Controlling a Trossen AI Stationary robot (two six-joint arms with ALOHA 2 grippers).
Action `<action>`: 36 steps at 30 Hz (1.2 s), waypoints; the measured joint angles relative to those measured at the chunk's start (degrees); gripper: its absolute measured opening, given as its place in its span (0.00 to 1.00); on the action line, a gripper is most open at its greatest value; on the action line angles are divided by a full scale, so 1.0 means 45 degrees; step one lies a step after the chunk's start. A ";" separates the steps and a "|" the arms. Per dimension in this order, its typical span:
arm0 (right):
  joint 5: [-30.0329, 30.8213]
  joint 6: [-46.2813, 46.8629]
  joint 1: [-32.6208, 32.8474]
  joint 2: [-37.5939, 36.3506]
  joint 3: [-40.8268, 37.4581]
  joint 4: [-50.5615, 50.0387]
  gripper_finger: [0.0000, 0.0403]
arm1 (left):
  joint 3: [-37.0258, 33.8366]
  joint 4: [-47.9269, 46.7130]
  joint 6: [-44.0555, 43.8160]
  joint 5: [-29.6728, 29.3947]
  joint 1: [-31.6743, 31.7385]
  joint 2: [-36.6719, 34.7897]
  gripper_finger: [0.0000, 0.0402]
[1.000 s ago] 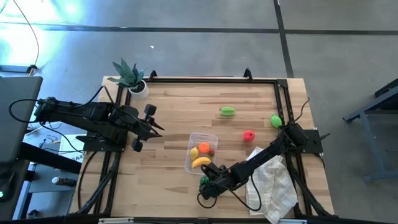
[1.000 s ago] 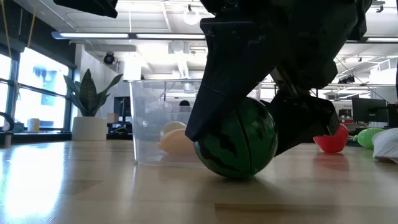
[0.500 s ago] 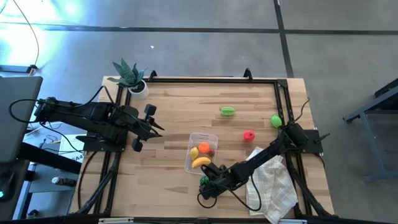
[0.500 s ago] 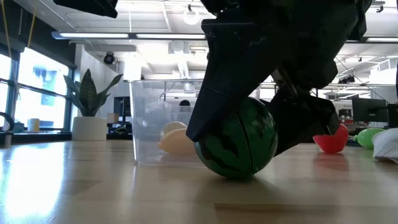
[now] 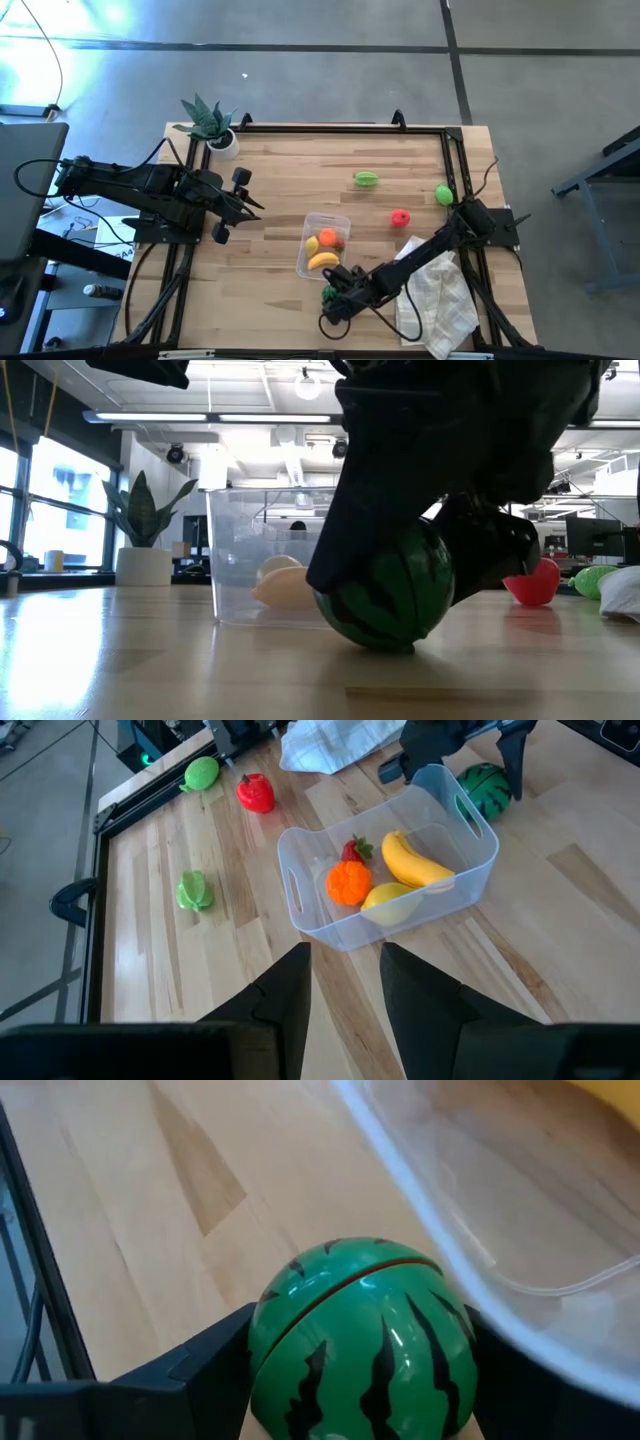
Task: Pick and placing Produce into tupperware
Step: Put the watermelon into the transparent bin
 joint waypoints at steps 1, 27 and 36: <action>-0.0018 -0.0014 0.0009 0.0000 -0.0005 0.0027 0.70 | 0.0000 0.0000 0.0004 0.0001 0.0000 -0.0004 0.28; -0.0001 -0.1681 0.0404 -0.0510 -0.0029 0.0005 0.70 | 0.0000 0.0000 0.0003 -0.0001 -0.0003 -0.0003 0.28; -0.0690 -0.2681 0.0879 -0.1142 -0.0024 0.0073 0.70 | 0.0000 0.0000 0.0003 0.0001 -0.0003 0.0000 0.28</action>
